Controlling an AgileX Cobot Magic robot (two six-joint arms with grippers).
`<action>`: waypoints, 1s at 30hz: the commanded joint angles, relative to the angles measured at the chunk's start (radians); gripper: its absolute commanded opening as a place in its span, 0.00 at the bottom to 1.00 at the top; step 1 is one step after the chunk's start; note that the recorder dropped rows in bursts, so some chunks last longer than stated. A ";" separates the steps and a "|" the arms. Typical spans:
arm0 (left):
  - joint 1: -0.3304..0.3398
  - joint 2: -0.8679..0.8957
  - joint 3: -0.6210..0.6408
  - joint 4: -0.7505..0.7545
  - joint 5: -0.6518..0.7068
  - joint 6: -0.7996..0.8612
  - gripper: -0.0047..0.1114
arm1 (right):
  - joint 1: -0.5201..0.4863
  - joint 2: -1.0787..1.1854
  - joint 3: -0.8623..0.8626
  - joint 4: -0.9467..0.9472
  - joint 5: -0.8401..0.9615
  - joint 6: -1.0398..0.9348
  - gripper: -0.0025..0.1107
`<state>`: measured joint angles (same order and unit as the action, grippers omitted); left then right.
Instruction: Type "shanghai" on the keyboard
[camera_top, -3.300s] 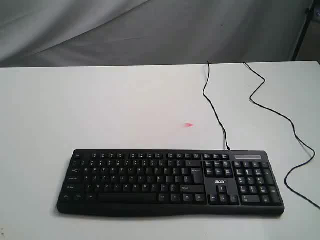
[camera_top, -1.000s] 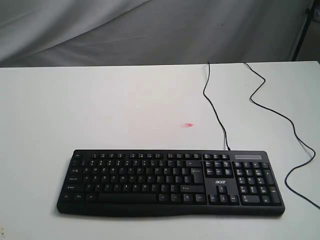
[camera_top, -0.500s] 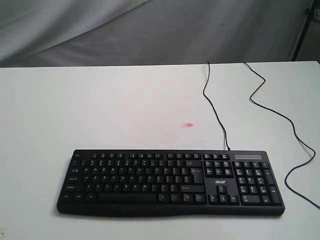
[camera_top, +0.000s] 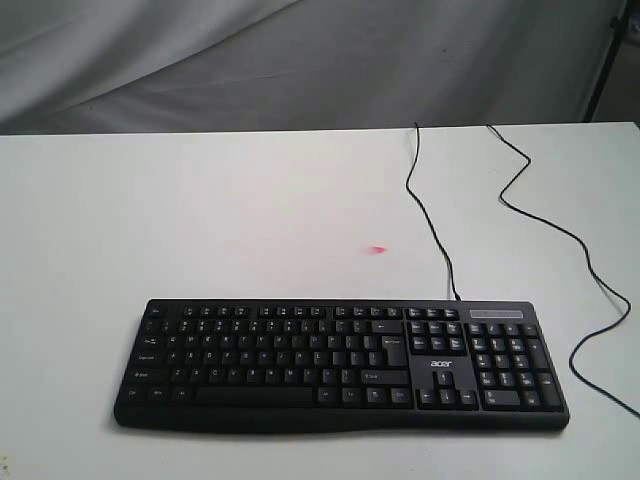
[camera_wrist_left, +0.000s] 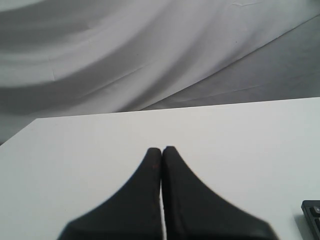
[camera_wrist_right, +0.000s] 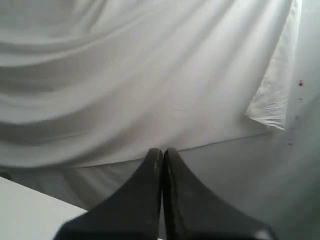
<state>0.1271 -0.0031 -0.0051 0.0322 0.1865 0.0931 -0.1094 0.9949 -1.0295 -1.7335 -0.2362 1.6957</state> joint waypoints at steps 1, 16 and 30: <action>-0.004 0.003 0.005 -0.001 -0.003 -0.003 0.05 | -0.009 0.049 -0.008 -0.011 0.267 -0.267 0.02; -0.004 0.003 0.005 -0.001 -0.003 -0.003 0.05 | -0.009 0.337 -0.345 1.065 0.932 -1.532 0.02; -0.004 0.003 0.005 -0.001 -0.003 -0.003 0.05 | -0.005 0.377 -0.231 2.388 0.936 -2.844 0.02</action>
<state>0.1271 -0.0031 -0.0051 0.0322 0.1865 0.0931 -0.1168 1.3745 -1.2970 0.4991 0.7040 -0.9723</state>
